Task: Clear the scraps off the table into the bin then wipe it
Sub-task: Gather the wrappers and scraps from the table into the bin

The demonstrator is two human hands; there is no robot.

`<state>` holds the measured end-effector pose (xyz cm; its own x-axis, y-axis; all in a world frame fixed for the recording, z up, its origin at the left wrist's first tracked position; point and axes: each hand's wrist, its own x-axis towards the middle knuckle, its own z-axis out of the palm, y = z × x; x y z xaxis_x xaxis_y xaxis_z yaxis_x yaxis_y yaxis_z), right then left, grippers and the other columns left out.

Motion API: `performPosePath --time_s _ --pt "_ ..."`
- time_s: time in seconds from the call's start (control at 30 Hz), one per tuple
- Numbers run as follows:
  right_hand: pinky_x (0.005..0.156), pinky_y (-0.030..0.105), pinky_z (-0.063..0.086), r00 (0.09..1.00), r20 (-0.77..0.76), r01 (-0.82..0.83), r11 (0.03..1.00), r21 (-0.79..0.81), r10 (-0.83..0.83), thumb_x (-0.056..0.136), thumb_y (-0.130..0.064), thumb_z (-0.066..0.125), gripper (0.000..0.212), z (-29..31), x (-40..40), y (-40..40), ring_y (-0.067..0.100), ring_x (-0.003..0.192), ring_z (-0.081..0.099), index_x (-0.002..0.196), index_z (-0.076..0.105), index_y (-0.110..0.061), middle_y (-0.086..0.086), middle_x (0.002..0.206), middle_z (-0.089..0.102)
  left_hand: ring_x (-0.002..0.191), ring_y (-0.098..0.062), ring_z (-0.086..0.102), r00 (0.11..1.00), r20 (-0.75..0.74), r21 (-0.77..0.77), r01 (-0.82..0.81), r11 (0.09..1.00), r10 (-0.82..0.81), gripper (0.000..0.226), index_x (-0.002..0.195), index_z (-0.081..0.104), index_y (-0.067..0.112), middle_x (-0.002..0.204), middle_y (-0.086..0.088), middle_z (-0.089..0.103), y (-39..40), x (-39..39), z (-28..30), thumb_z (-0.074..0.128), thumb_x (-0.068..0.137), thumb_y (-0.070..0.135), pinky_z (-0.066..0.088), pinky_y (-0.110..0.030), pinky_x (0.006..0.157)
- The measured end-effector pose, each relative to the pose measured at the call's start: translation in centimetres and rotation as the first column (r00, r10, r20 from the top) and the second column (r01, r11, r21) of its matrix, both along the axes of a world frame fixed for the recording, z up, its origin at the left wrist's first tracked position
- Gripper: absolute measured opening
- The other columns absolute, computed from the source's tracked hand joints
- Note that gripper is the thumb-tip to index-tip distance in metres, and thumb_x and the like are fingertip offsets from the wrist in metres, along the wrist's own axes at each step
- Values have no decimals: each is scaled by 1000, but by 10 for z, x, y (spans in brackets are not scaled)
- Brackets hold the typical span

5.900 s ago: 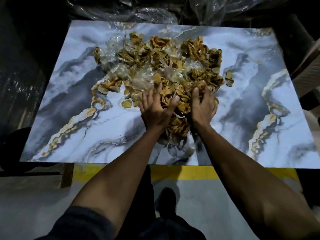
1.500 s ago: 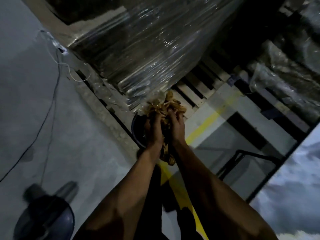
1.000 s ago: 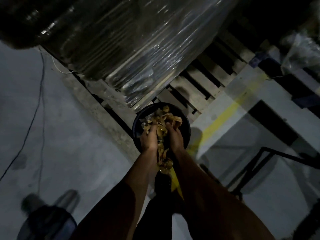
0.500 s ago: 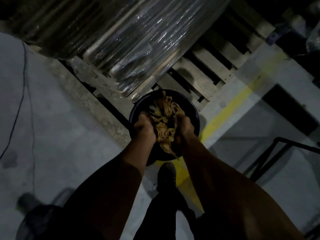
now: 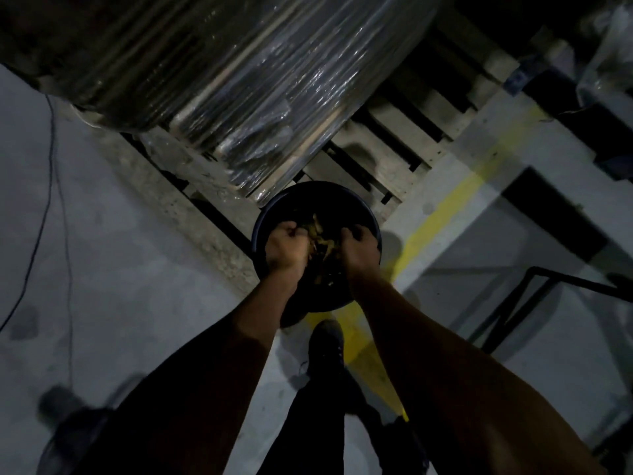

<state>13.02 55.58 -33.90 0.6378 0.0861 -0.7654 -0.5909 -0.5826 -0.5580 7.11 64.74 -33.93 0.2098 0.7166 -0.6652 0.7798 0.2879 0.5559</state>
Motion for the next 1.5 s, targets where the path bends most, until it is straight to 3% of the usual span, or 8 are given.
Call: performPosePath --time_s 0.13,0.27,0.43,0.6,0.73,0.97,1.27,1.5 --pt "105 46 43 969 150 -191 981 -34 194 98 -27 48 44 45 -12 -25 33 127 51 139 51 -10 14 137 56 114 -32 58 965 7 75 263 962 -264 31 125 60 12 123 -14 63 -13 -8 44 51 96 17 44 -31 92" --pt "98 47 47 942 269 -201 979 -23 199 97 -25 48 37 112 -19 -52 34 118 56 131 56 -10 15 129 60 117 -31 56 872 -4 232 478 847 -490 34 129 58 10 129 -15 57 -31 -8 112 49 98 20 42 -32 94" --pt "97 36 43 903 397 -178 984 0 163 101 -27 45 39 196 -30 -97 30 123 53 136 51 -13 11 138 55 122 -24 53 869 136 264 431 863 -475 34 128 59 15 132 -7 59 -66 -21 194 45 99 26 41 -33 102" --pt "100 31 39 870 491 -95 991 98 35 100 -28 47 41 274 -51 -154 22 127 50 138 51 -14 6 140 54 118 -24 55 835 163 384 437 814 -525 33 125 60 13 127 -7 61 -121 -46 257 44 101 28 40 -29 96" --pt "101 30 39 779 626 -127 986 108 32 96 -22 53 37 321 -83 -219 23 125 52 132 57 -11 9 135 57 94 -21 54 796 281 403 409 819 -536 24 105 64 10 103 -8 62 -184 -74 304 44 100 24 39 -28 83" --pt "109 33 34 696 717 -160 983 95 44 97 -25 56 42 372 -137 -339 26 131 47 135 53 -7 12 138 55 96 -26 59 734 278 515 430 741 -619 23 106 66 14 104 -10 67 -284 -105 356 48 99 26 43 -31 81" --pt "117 42 21 635 730 -73 960 -269 253 86 -56 37 69 365 -176 -483 26 145 27 146 42 -23 7 156 35 119 -29 52 509 165 671 569 475 -845 45 120 63 11 126 -9 61 -404 -103 373 45 87 35 41 -35 102" --pt "119 46 13 697 683 86 920 -383 219 85 -59 35 73 355 -184 -548 26 149 14 150 34 -25 6 162 20 140 -23 32 338 -6 738 637 225 -941 57 132 54 18 142 -3 49 -456 -83 362 37 84 43 17 -38 116"
